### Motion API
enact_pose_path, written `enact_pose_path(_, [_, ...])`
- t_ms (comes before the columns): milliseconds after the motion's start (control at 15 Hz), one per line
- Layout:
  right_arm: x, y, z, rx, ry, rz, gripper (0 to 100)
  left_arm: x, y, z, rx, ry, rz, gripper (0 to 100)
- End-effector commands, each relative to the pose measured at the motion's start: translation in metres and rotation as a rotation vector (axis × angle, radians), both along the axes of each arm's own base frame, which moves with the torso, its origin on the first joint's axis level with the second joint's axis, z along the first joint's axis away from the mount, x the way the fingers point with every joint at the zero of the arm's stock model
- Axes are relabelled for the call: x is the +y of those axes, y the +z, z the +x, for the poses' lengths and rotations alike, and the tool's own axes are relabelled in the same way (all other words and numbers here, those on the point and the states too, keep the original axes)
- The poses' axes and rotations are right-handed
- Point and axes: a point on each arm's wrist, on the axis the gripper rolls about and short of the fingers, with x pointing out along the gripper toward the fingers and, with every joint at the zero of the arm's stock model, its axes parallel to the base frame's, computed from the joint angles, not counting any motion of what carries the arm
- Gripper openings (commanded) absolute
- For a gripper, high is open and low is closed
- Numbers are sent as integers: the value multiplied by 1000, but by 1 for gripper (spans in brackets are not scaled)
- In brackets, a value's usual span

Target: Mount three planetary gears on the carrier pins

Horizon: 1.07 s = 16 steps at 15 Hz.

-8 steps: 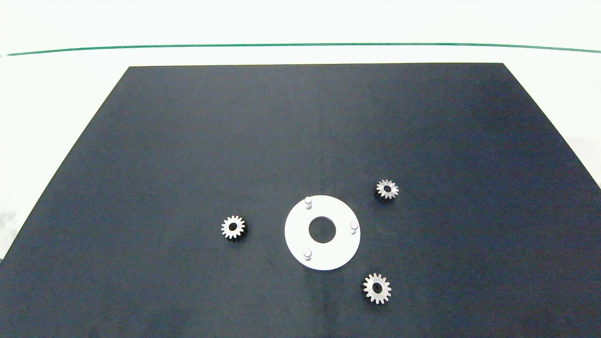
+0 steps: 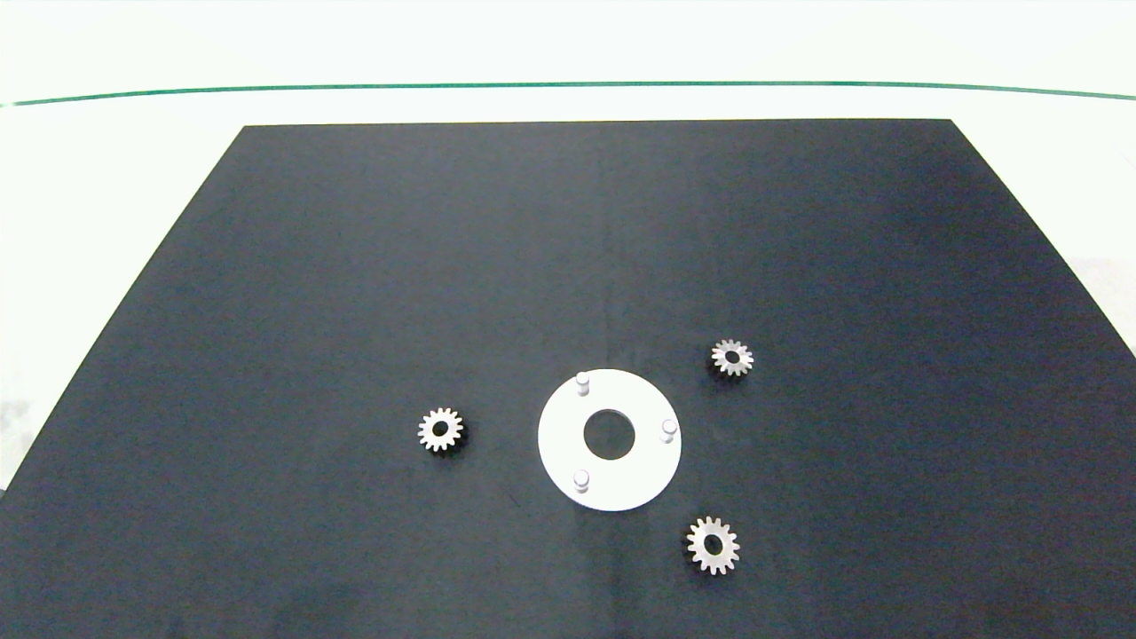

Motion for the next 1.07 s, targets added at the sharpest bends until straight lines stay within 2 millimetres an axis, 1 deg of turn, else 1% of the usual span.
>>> enact_pose_path(67, [0,0,0,0,1,1,100,0,0,0,0,0,0,100])
enact_pose_path(267, [0,0,0,-1,2,-1,100,-1,1,0,1,-40,10,100])
enact_pose_path(333, [0,4,-1,-13,8,-2,100,-1,3,0,9,-56,71,100])
enact_pose_path(400, [0,22,-5,-47,25,-2,100,-1,13,0,33,-74,142,100])
enact_pose_path(467, [0,47,-2,-30,42,0,100,-1,32,1,62,-94,152,100])
enact_pose_path(533, [-1,68,7,13,57,-1,100,-1,56,3,83,-103,152,100])
enact_pose_path(600, [0,82,20,68,70,-5,100,-1,74,7,121,-107,150,100])
enact_pose_path(667, [1,90,30,109,91,-21,100,-1,82,8,140,-109,151,100])
enact_pose_path(733, [2,96,39,140,132,-67,100,-1,84,8,140,-110,153,100])
enact_pose_path(867, [7,107,56,190,220,-128,100,-1,83,7,146,-113,155,100])
enact_pose_path(1067, [21,118,80,239,402,-256,100,-1,81,6,156,-112,157,100])
